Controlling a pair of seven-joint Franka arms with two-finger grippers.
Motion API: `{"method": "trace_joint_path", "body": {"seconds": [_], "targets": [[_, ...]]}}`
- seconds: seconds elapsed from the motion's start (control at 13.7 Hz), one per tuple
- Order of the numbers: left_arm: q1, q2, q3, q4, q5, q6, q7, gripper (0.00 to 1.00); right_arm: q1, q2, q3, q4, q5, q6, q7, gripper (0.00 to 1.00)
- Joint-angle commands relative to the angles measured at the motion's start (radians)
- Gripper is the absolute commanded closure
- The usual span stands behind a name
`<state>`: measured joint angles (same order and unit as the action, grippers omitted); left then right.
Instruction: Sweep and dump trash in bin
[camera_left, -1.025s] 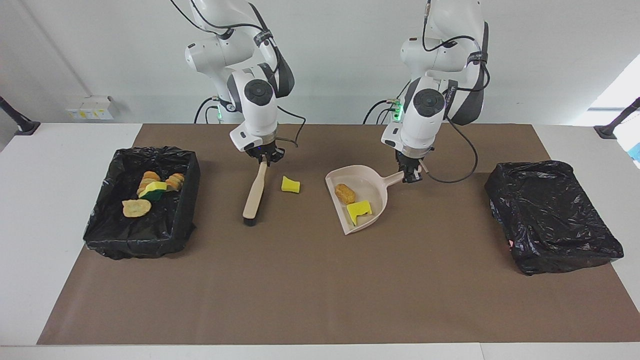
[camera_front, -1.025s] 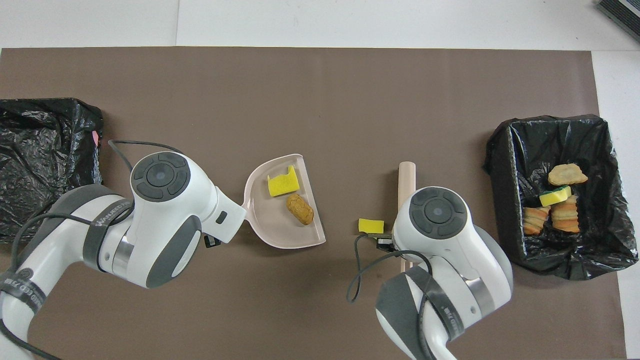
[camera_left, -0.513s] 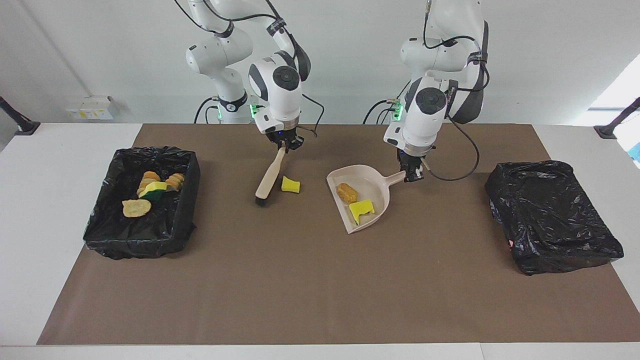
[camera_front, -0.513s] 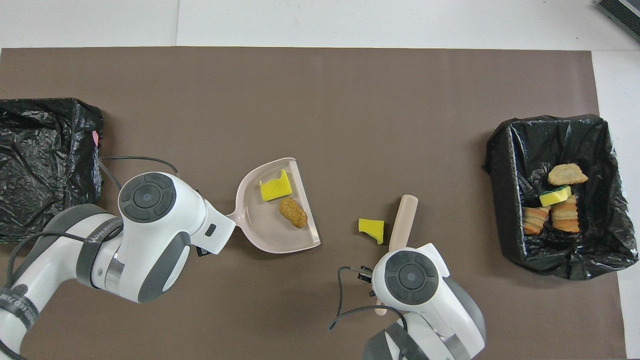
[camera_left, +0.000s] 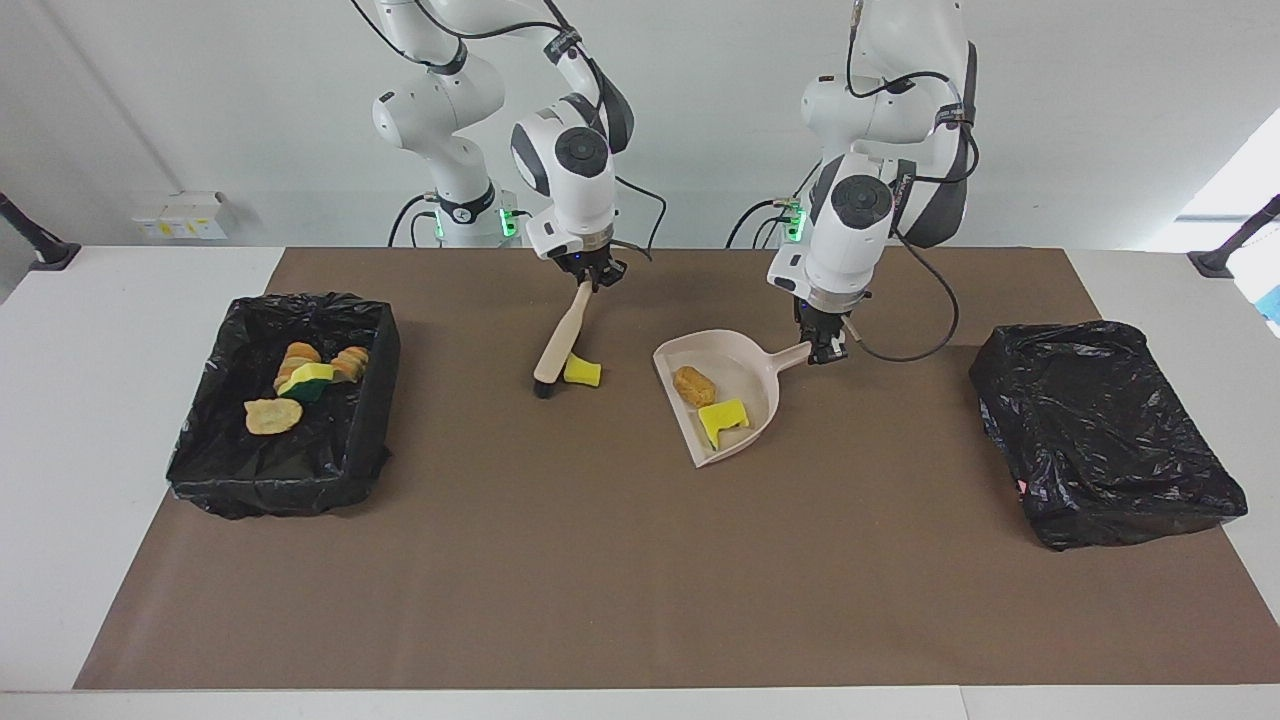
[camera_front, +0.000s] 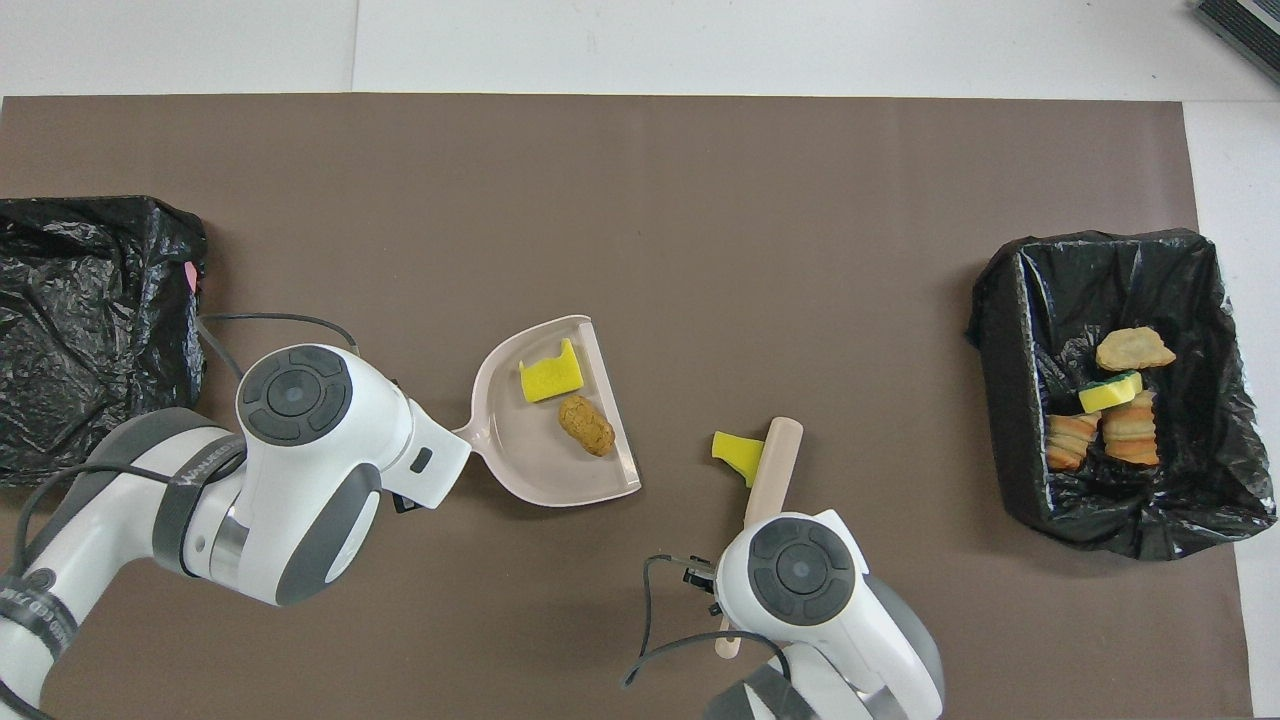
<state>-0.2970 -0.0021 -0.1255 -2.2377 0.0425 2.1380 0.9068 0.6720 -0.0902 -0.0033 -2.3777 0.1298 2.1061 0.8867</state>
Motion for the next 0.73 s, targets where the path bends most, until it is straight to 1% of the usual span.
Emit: {"method": "trace_joint_path", "body": {"seconds": [0.0, 0.15, 0.29, 0.44, 0.51, 0.59, 0.66], "targets": [[-0.004, -0.029, 0.001, -0.037, -0.004, 0.017, -0.002, 1.0, -0.002, 0.125, 0.002, 0.132, 0.069, -0.02, -0.184, 1.0], [-0.004, -0.029, 0.001, -0.037, -0.004, 0.017, -0.002, 1.0, -0.003, 0.182, 0.009, 0.216, 0.082, -0.034, -0.227, 1.0], [-0.004, -0.029, 0.001, -0.037, -0.004, 0.017, -0.002, 1.0, -0.005, 0.227, 0.043, 0.317, 0.154, -0.067, -0.277, 1.0], [-0.002, -0.029, 0.001, -0.037, -0.004, 0.017, -0.002, 1.0, -0.003, 0.262, 0.086, 0.385, 0.182, -0.072, -0.304, 1.0], [-0.002, -0.029, 0.001, -0.037, -0.004, 0.017, -0.002, 1.0, -0.006, 0.273, 0.103, 0.403, 0.185, -0.07, -0.322, 1.0], [-0.002, -0.029, 0.001, -0.037, -0.004, 0.017, -0.003, 1.0, -0.005, 0.279, 0.111, 0.408, 0.217, -0.055, -0.349, 1.0], [-0.001, -0.029, 0.001, -0.037, -0.004, 0.017, -0.003, 1.0, -0.003, 0.279, 0.112, 0.408, 0.281, -0.044, -0.383, 1.0]]}}
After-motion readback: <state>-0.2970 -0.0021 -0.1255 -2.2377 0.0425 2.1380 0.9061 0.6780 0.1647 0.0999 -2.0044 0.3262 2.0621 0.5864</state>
